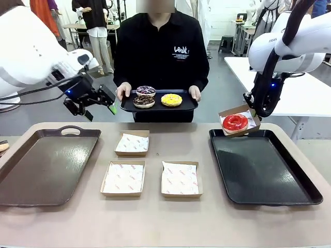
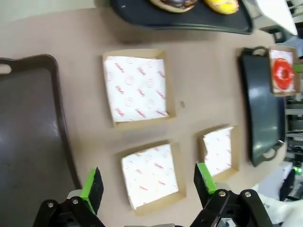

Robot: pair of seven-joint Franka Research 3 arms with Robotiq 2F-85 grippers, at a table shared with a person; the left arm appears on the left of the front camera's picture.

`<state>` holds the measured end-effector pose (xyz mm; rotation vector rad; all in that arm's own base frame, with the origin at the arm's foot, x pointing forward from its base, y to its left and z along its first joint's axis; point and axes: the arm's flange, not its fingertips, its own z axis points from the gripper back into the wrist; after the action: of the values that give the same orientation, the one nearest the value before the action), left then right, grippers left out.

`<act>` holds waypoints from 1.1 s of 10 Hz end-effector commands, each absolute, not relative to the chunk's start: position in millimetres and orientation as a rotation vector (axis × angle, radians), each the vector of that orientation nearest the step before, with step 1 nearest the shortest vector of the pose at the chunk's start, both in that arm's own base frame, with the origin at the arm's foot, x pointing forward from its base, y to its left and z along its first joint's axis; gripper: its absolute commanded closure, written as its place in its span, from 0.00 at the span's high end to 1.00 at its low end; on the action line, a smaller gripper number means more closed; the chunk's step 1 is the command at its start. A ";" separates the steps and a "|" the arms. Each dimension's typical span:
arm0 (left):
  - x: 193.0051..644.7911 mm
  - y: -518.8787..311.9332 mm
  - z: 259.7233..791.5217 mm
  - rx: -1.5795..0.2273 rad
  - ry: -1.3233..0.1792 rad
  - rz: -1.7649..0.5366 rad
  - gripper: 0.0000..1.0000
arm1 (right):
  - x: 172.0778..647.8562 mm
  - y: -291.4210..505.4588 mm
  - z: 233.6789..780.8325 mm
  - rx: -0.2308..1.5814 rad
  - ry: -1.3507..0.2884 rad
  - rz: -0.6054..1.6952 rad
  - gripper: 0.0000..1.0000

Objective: Individually package the donuts and arrange them on the tray.
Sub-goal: Place the picked Paper togo box on the Handle tray while simultaneously picking up another Paper togo box from the table with the other hand.

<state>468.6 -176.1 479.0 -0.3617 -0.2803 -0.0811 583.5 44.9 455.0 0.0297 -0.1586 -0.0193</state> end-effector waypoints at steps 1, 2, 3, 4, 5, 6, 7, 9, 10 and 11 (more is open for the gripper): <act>493.7 -189.5 481.6 -0.250 -0.251 -0.100 1.00 | 584.8 47.1 459.5 0.024 -0.166 -0.016 0.01; 502.7 -194.1 476.4 -0.217 -0.221 -0.149 1.00 | 584.8 47.1 459.5 0.024 -0.166 -0.016 0.01; 512.1 -198.3 471.0 -0.197 -0.199 -0.160 1.00 | 584.8 47.1 459.5 0.024 -0.166 -0.016 0.01; 521.4 -203.5 461.3 -0.181 -0.178 -0.168 1.00 | 584.8 47.1 459.5 0.024 -0.166 -0.016 0.01; 527.6 -208.5 447.5 -0.159 -0.174 -0.174 1.00 | 584.8 47.1 459.5 0.024 -0.166 -0.016 0.01; 531.8 -212.8 438.3 -0.161 -0.170 -0.189 1.00 | 584.8 47.1 459.5 0.024 -0.166 -0.016 0.01; 533.9 -215.5 429.2 -0.170 -0.170 -0.196 1.00 | 584.8 47.1 459.5 0.024 -0.166 -0.016 0.01; 533.6 -217.2 416.5 -0.185 -0.203 -0.209 1.00 | 584.8 47.1 459.5 0.024 -0.166 -0.016 0.01; 530.5 -214.2 421.6 -0.186 -0.154 -0.217 1.00 | 584.8 47.1 459.5 0.024 -0.166 -0.016 0.01; 530.5 -214.2 421.6 -0.186 -0.154 -0.217 1.00 | 584.8 47.1 459.5 0.024 -0.166 -0.016 0.01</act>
<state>532.9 -216.7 416.4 -0.1892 -0.1607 -0.2178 583.9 46.2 457.9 0.0301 -0.1638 -0.0170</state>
